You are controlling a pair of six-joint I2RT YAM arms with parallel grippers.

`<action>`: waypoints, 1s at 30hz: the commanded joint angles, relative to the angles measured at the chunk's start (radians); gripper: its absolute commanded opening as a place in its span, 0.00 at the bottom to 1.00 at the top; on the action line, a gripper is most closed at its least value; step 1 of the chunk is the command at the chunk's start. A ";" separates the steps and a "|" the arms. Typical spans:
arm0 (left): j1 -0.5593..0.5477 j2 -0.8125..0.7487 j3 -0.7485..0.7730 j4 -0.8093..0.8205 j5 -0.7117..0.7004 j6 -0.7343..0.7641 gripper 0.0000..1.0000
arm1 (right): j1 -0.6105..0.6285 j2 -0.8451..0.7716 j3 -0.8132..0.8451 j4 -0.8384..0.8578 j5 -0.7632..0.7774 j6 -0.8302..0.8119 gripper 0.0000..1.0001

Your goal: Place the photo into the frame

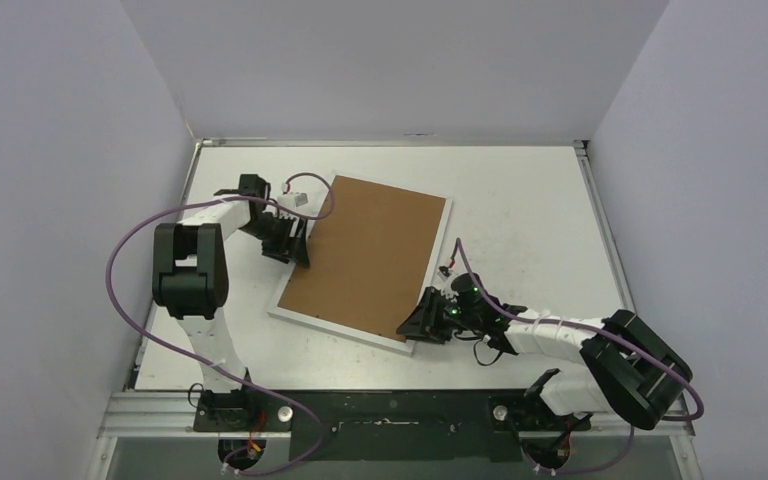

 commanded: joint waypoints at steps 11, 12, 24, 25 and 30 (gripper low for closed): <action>-0.034 -0.012 -0.001 -0.005 0.061 0.037 0.55 | 0.005 0.129 -0.001 0.152 -0.030 0.000 0.34; -0.036 -0.012 -0.002 -0.007 0.064 0.038 0.55 | 0.005 0.142 0.004 0.156 -0.030 -0.003 0.34; -0.027 -0.031 0.001 -0.036 0.062 0.066 0.53 | -0.016 0.180 0.060 0.156 -0.062 -0.043 0.34; -0.015 -0.029 0.019 -0.049 0.063 0.068 0.53 | -0.032 0.146 0.078 0.126 -0.068 -0.056 0.33; 0.039 -0.040 0.131 -0.133 0.067 0.097 0.54 | -0.191 -0.041 0.230 -0.089 -0.093 -0.160 0.34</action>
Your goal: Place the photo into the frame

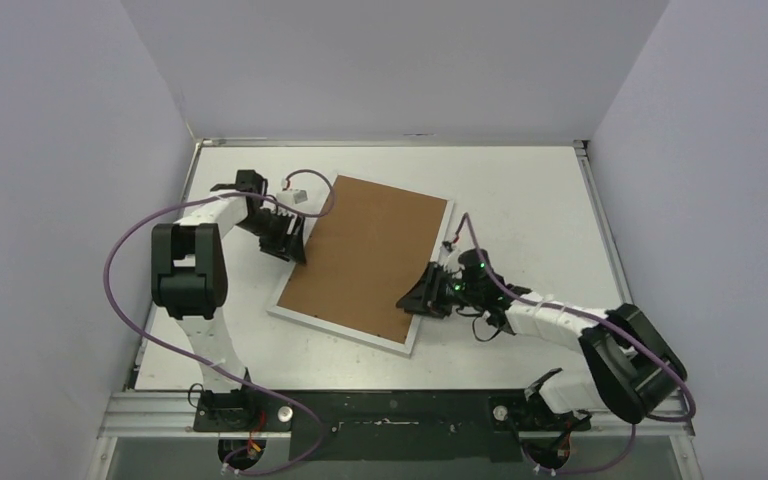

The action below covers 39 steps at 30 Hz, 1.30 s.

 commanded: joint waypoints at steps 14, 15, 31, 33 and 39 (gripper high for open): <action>0.004 0.137 0.377 -0.010 0.081 -0.117 0.74 | -0.383 0.057 0.206 -0.114 -0.034 -0.271 0.34; -0.008 0.160 0.396 -0.004 0.076 -0.124 0.74 | -0.384 0.071 0.203 -0.105 -0.036 -0.271 0.34; -0.060 0.359 0.557 0.042 0.017 -0.191 0.67 | -0.411 0.271 0.232 0.089 -0.076 -0.207 0.33; -0.062 0.364 0.559 0.037 0.018 -0.188 0.65 | -0.411 0.295 0.240 0.121 -0.083 -0.191 0.33; -0.065 0.362 0.553 0.028 0.011 -0.177 0.60 | -0.417 0.308 0.258 0.128 -0.110 -0.179 0.32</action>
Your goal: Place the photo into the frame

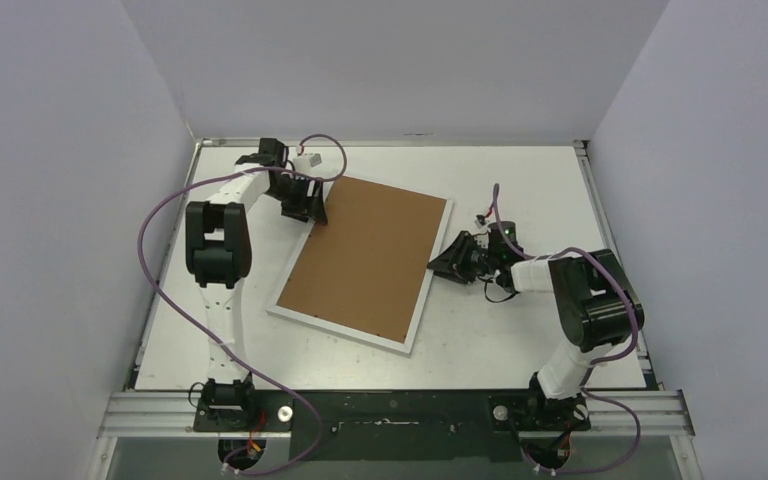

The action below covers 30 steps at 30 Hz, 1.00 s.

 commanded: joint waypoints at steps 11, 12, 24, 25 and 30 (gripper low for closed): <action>-0.006 -0.008 0.010 0.006 -0.017 0.028 0.57 | -0.015 -0.074 0.074 0.022 -0.029 -0.005 0.34; -0.006 -0.008 0.010 0.004 -0.018 0.027 0.57 | -0.013 -0.062 0.074 0.040 -0.031 0.002 0.34; -0.008 -0.017 0.001 0.008 -0.007 0.022 0.56 | 0.028 0.013 0.076 0.082 -0.013 0.025 0.34; -0.008 -0.017 0.001 0.008 -0.005 0.023 0.56 | 0.031 0.015 0.078 0.081 -0.012 0.025 0.34; -0.010 -0.022 -0.010 0.014 0.008 0.023 0.55 | 0.036 0.028 0.083 0.052 -0.001 0.016 0.34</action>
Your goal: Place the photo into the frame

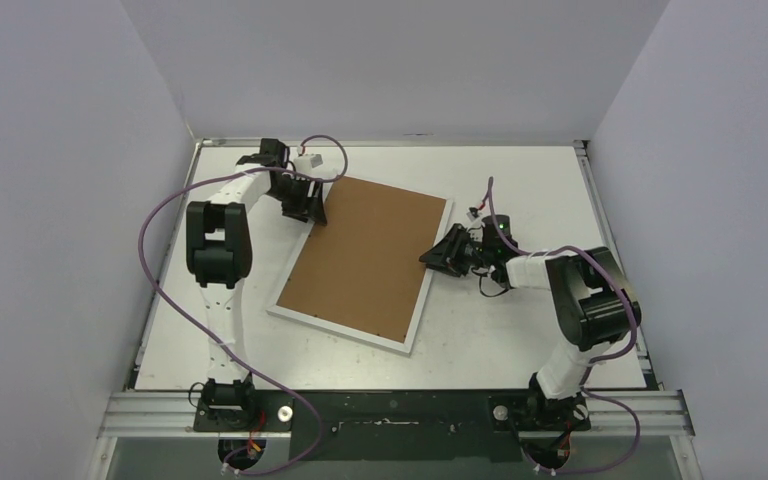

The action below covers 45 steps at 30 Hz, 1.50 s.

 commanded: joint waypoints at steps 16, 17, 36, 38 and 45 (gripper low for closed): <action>-0.019 -0.041 -0.026 -0.009 0.075 0.054 0.53 | 0.039 0.103 0.085 0.019 0.043 -0.012 0.34; -0.022 -0.040 -0.026 -0.013 0.078 0.058 0.53 | 0.044 0.110 0.087 0.019 0.043 -0.010 0.34; 0.002 -0.103 -0.003 -0.104 0.098 0.122 0.52 | 0.062 -0.006 0.394 -0.254 0.122 -0.202 0.34; 0.004 -0.113 -0.002 -0.124 0.096 0.132 0.53 | 0.072 0.026 0.499 -0.393 0.231 -0.302 0.33; 0.010 -0.147 -0.014 -0.133 0.098 0.129 0.55 | 0.142 0.177 0.673 -0.531 0.513 -0.471 0.30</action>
